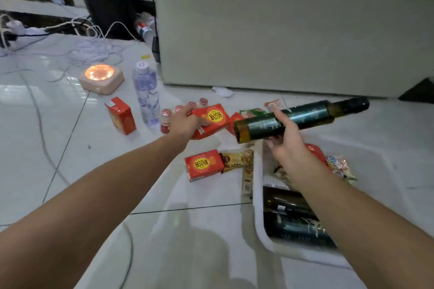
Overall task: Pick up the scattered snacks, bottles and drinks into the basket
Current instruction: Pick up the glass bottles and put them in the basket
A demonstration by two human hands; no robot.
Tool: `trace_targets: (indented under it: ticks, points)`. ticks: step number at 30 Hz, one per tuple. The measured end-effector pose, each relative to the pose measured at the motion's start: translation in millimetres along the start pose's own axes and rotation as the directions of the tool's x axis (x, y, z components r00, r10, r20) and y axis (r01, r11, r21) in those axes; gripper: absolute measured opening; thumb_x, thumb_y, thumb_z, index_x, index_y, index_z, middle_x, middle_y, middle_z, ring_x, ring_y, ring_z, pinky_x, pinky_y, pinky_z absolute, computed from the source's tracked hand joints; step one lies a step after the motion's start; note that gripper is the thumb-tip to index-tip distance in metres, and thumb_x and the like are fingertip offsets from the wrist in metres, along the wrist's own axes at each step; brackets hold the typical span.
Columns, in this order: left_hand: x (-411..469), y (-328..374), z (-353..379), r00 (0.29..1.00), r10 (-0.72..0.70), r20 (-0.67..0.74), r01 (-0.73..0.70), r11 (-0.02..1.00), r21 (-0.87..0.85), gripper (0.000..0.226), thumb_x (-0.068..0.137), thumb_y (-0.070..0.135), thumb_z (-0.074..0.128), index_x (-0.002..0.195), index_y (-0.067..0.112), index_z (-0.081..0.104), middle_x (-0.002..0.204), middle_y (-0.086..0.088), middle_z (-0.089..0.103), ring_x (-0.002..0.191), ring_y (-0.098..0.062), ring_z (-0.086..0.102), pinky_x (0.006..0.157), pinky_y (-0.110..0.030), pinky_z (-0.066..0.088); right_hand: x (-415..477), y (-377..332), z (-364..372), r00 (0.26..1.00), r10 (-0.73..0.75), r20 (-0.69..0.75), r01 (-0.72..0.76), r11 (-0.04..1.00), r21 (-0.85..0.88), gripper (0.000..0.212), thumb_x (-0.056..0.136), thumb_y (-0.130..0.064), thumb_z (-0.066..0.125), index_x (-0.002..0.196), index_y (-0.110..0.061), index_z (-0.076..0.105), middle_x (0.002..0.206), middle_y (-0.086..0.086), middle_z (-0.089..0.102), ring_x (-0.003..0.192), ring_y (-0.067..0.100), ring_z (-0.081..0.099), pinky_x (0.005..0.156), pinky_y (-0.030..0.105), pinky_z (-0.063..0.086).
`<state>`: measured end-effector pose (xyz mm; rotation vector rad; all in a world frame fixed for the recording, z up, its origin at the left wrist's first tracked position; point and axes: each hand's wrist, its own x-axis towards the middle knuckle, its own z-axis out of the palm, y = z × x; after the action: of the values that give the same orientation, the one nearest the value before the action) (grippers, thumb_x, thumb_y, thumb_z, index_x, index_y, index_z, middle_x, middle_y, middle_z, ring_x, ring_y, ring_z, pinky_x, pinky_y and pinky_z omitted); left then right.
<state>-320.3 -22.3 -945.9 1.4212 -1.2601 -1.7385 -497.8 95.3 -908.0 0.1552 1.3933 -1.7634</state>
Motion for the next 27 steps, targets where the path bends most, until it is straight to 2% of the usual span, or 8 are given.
trace_targets:
  ticks: [3, 6, 10, 14, 19, 24, 25, 27]
  points:
    - [-9, 4, 54, 0.984, 0.073, 0.165, -0.067, 0.997, -0.045, 0.042, 0.075, -0.005, 0.071, 0.107, 0.019, 0.058, 0.097, -0.001, 0.062, 0.088, -0.023, 0.062, 0.074, -0.039, 0.058, -6, -28, -57, 0.983, -0.022, -0.182, 0.046, 0.991, 0.127, 0.061, 0.078, -0.019, 0.075, 0.129, -0.010, 0.044, 0.119, 0.015, 0.062, 0.100, 0.030, 0.063, 0.085, 0.045, 0.056]
    - [-22, -2, 101, 0.938, 0.112, 0.327, -0.115, 0.993, -0.011, 0.043, 0.074, -0.009, 0.069, 0.104, 0.020, 0.058, 0.109, -0.007, 0.062, 0.089, -0.022, 0.062, 0.064, -0.033, 0.056, -11, -40, -116, 0.925, 0.005, -0.380, 0.073, 0.979, 0.192, 0.071, 0.072, -0.021, 0.080, 0.131, -0.012, 0.042, 0.119, 0.014, 0.061, 0.099, 0.033, 0.063, 0.064, 0.045, 0.059]
    - [-40, -23, 146, 0.840, 0.084, 0.535, -0.184, 0.974, 0.135, 0.048, 0.074, -0.008, 0.072, 0.110, 0.021, 0.059, 0.122, -0.007, 0.056, 0.103, -0.023, 0.058, 0.074, -0.032, 0.056, -29, -44, -167, 0.849, 0.103, -0.519, -0.012, 0.984, 0.177, 0.067, 0.072, -0.022, 0.080, 0.129, -0.011, 0.046, 0.125, 0.013, 0.058, 0.108, 0.035, 0.060, 0.073, 0.053, 0.056]
    - [-50, -47, 167, 0.735, 0.016, 0.678, -0.310, 0.897, 0.315, 0.048, 0.075, -0.006, 0.071, 0.110, 0.026, 0.059, 0.127, -0.001, 0.052, 0.111, -0.020, 0.053, 0.086, -0.033, 0.053, -52, -38, -184, 0.812, 0.233, -0.534, -0.200, 0.972, 0.119, 0.023, 0.086, -0.018, 0.067, 0.099, -0.003, 0.053, 0.128, 0.015, 0.057, 0.120, 0.034, 0.053, 0.100, 0.051, 0.044]
    - [-47, -62, 173, 0.671, 0.030, 0.741, -0.582, 0.641, 0.501, 0.052, 0.078, 0.003, 0.070, 0.121, 0.026, 0.053, 0.129, -0.004, 0.050, 0.115, -0.024, 0.053, 0.094, -0.039, 0.051, -51, -24, -184, 0.794, 0.326, -0.513, -0.295, 0.945, 0.143, 0.048, 0.084, -0.018, 0.070, 0.126, -0.007, 0.051, 0.131, 0.016, 0.056, 0.122, 0.036, 0.052, 0.099, 0.054, 0.043]
    - [-32, -57, 166, 0.656, 0.323, 0.682, -0.755, 0.288, 0.589, 0.037, 0.087, 0.019, 0.062, 0.124, 0.019, 0.058, 0.135, -0.008, 0.042, 0.124, -0.026, 0.042, 0.101, -0.040, 0.043, -41, -9, -170, 0.796, 0.352, -0.492, -0.447, 0.891, -0.086, 0.038, 0.090, -0.026, 0.062, 0.119, -0.005, 0.051, 0.107, 0.019, 0.056, 0.116, 0.041, 0.054, 0.090, 0.054, 0.050]
    - [-27, -53, 162, 0.658, 0.381, 0.650, -0.752, 0.276, 0.599, 0.037, 0.088, 0.021, 0.061, 0.125, 0.018, 0.058, 0.133, -0.009, 0.043, 0.124, -0.026, 0.040, 0.101, -0.042, 0.042, -41, -10, -167, 0.792, 0.362, -0.492, -0.518, 0.825, -0.227, 0.038, 0.092, -0.031, 0.057, 0.115, -0.002, 0.051, 0.098, 0.021, 0.058, 0.107, 0.042, 0.059, 0.086, 0.051, 0.053]
    - [-18, -45, 148, 0.676, 0.465, 0.572, -0.727, 0.291, 0.622, 0.036, 0.091, 0.021, 0.056, 0.126, 0.017, 0.058, 0.129, -0.009, 0.047, 0.122, -0.025, 0.041, 0.100, -0.040, 0.041, -43, -20, -159, 0.775, 0.322, -0.544, -0.625, 0.522, -0.580, 0.054, 0.095, -0.044, 0.048, 0.106, 0.008, 0.055, 0.075, 0.024, 0.067, 0.070, 0.034, 0.071, 0.060, 0.037, 0.059]
